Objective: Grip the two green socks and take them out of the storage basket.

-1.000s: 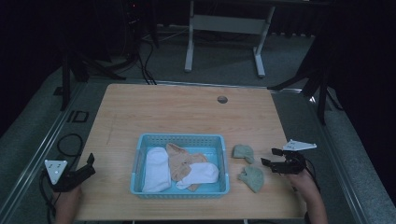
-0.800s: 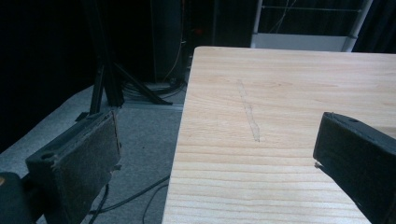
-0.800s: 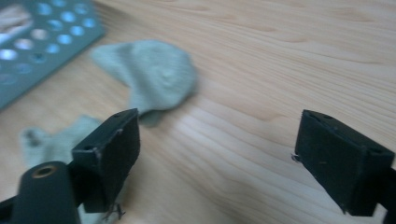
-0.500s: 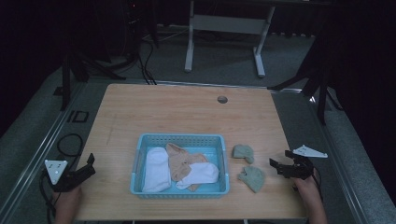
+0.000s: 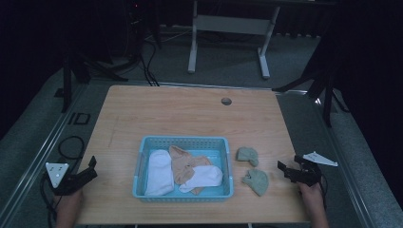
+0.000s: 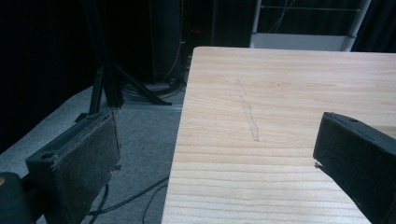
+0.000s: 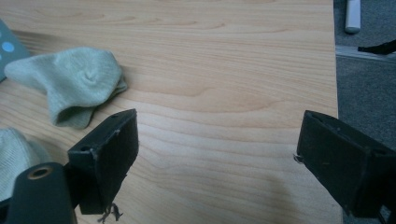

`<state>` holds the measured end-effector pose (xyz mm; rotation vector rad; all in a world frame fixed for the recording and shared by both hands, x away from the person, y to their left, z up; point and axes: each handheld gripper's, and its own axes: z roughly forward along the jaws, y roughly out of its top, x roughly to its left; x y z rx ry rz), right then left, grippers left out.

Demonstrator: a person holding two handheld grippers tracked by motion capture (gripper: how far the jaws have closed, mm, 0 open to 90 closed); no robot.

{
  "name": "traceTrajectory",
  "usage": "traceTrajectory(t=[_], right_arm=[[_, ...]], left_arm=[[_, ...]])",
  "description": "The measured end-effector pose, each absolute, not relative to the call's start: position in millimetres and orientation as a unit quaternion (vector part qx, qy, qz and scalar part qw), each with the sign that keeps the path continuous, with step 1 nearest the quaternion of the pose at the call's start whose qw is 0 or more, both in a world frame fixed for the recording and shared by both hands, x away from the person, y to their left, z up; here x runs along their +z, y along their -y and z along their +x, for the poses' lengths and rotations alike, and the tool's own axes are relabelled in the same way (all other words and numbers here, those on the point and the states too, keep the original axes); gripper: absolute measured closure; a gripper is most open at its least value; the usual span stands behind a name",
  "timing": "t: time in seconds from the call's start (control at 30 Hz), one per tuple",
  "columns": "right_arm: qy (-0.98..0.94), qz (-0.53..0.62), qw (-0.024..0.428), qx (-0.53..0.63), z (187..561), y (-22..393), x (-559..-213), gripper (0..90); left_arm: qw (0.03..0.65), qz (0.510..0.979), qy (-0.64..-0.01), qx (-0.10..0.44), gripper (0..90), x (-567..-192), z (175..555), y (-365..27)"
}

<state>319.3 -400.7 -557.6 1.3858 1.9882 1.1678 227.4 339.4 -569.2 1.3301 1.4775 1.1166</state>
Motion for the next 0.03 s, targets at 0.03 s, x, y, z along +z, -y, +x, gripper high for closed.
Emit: traceTrajectory(t=[0.03], right_arm=[[-0.723, 0.501, 0.222, 0.420, 319.6, 400.4, -558.2, 12.4]], left_arm=[[0.418, 0.530, -0.589, 0.445, 0.7, -569.2, 227.4, -339.4]])
